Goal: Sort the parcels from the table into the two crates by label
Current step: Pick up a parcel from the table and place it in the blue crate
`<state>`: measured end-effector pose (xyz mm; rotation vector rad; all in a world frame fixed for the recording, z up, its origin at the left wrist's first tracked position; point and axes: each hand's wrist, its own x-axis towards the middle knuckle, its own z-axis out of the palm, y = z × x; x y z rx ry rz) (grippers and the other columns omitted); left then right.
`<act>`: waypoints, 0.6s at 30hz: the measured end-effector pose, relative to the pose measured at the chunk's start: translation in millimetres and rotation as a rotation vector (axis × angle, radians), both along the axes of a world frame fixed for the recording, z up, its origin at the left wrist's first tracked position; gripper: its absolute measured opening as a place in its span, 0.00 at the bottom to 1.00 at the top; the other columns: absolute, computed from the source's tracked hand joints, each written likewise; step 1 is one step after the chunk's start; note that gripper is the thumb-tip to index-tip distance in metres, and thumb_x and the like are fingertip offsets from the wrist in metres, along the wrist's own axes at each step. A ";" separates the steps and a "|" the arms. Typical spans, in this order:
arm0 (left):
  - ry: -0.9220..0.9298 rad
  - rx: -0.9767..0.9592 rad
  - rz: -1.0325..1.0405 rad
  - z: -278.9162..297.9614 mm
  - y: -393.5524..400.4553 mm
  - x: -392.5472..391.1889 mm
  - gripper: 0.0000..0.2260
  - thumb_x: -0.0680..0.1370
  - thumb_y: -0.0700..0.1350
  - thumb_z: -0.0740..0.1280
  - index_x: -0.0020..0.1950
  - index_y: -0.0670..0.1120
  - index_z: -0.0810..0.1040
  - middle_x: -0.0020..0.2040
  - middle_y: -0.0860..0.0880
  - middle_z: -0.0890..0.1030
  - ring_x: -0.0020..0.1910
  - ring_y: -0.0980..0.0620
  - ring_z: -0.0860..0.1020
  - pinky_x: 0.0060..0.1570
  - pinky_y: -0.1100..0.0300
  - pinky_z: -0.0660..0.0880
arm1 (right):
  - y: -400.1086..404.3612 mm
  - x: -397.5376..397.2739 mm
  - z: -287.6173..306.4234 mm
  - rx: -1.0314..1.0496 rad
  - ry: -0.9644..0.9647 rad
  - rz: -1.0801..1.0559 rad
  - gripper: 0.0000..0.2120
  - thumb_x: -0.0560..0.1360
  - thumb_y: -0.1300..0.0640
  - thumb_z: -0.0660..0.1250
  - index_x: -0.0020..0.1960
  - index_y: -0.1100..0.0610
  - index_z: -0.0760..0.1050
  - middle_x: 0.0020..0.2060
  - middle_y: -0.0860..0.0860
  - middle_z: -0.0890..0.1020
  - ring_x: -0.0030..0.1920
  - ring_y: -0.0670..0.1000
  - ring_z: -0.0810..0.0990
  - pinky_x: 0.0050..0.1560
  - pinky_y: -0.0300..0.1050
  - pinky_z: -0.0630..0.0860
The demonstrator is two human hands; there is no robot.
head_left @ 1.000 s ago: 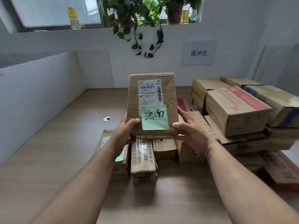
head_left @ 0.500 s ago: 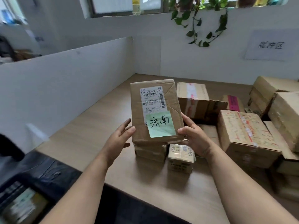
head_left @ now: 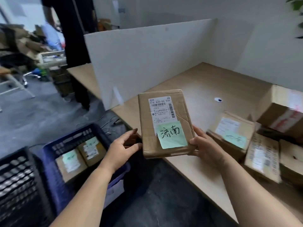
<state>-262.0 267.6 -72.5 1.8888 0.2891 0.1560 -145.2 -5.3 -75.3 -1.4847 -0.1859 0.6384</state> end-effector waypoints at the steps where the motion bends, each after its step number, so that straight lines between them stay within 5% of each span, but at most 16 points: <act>1: 0.012 0.005 0.017 -3.9 14.1 -9.0 0.23 0.73 0.45 0.73 0.65 0.58 0.73 0.56 0.60 0.80 0.56 0.64 0.77 0.55 0.71 0.70 | 15.4 -2.3 -4.1 -0.007 0.018 0.025 0.38 0.62 0.56 0.69 0.71 0.40 0.68 0.57 0.54 0.83 0.54 0.61 0.81 0.61 0.62 0.76; 6: 0.073 0.005 0.110 -24.6 75.1 -53.0 0.22 0.74 0.45 0.73 0.64 0.60 0.72 0.54 0.66 0.77 0.56 0.67 0.75 0.55 0.73 0.68 | 93.5 -17.5 -24.3 -0.028 0.106 0.138 0.42 0.56 0.53 0.71 0.70 0.42 0.70 0.60 0.61 0.80 0.52 0.59 0.78 0.55 0.58 0.78; 12: 0.182 0.001 0.193 -53.1 144.2 -98.3 0.23 0.74 0.48 0.73 0.67 0.61 0.72 0.64 0.59 0.76 0.65 0.58 0.73 0.68 0.55 0.67 | 178.9 -33.7 -47.9 -0.054 0.156 0.303 0.41 0.57 0.53 0.71 0.70 0.42 0.69 0.60 0.52 0.82 0.61 0.61 0.79 0.60 0.63 0.77; 18: 0.283 0.009 0.254 -76.1 195.8 -131.5 0.26 0.74 0.46 0.72 0.71 0.56 0.70 0.68 0.57 0.73 0.69 0.57 0.69 0.71 0.57 0.64 | 245.5 -42.1 -74.1 -0.119 0.193 0.459 0.42 0.60 0.51 0.71 0.74 0.40 0.64 0.64 0.52 0.79 0.65 0.59 0.76 0.61 0.64 0.76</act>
